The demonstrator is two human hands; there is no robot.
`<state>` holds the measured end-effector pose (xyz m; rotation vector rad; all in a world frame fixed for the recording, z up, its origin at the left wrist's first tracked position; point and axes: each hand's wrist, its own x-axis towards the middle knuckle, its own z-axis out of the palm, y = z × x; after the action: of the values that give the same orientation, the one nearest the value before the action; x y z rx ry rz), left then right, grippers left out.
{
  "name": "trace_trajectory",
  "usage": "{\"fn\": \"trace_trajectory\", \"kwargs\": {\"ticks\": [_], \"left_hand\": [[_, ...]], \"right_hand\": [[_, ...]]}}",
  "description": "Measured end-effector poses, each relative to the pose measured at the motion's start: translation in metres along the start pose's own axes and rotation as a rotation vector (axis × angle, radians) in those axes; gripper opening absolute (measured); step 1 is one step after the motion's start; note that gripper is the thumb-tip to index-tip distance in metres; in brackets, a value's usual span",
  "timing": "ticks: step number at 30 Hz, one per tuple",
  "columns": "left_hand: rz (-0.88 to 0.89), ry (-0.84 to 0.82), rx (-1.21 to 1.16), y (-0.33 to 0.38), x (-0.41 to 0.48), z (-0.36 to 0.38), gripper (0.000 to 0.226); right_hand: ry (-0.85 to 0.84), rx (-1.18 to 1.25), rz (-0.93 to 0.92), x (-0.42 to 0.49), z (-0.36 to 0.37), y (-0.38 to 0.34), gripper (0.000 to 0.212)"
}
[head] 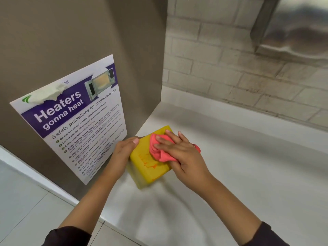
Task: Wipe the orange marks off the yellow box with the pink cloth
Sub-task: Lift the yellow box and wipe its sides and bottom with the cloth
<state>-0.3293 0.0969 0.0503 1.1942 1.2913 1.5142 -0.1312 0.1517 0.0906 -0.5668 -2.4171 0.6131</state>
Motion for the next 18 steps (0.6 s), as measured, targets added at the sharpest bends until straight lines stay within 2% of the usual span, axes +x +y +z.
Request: {"fn": "trace_trajectory", "kwargs": {"ticks": [3, 7, 9, 10, 12, 18], "left_hand": [[0.016, 0.001, 0.025, -0.001, -0.001, -0.001, 0.03], [0.053, -0.01, 0.054, 0.002, -0.003, 0.003, 0.033], [0.07, -0.003, 0.063, 0.002, -0.006, 0.006, 0.032], [0.072, 0.011, 0.057, 0.003, -0.007, 0.007, 0.032], [0.074, 0.032, 0.041, 0.004, -0.009, 0.008, 0.034], [0.066, 0.031, 0.001, 0.008, -0.009, 0.01, 0.041]], "right_hand": [[0.078, 0.104, 0.098, -0.005, -0.001, 0.002, 0.042], [0.304, 0.287, 0.48, 0.001, 0.012, -0.011, 0.04], [0.34, 0.227, 0.595, 0.009, 0.016, -0.017, 0.039], [0.325, 0.139, 0.593, 0.012, 0.017, -0.021, 0.041], [0.266, 0.0, 0.465, 0.016, 0.019, -0.029, 0.044], [0.021, -0.066, 0.111, 0.003, 0.008, -0.02, 0.044]]}}
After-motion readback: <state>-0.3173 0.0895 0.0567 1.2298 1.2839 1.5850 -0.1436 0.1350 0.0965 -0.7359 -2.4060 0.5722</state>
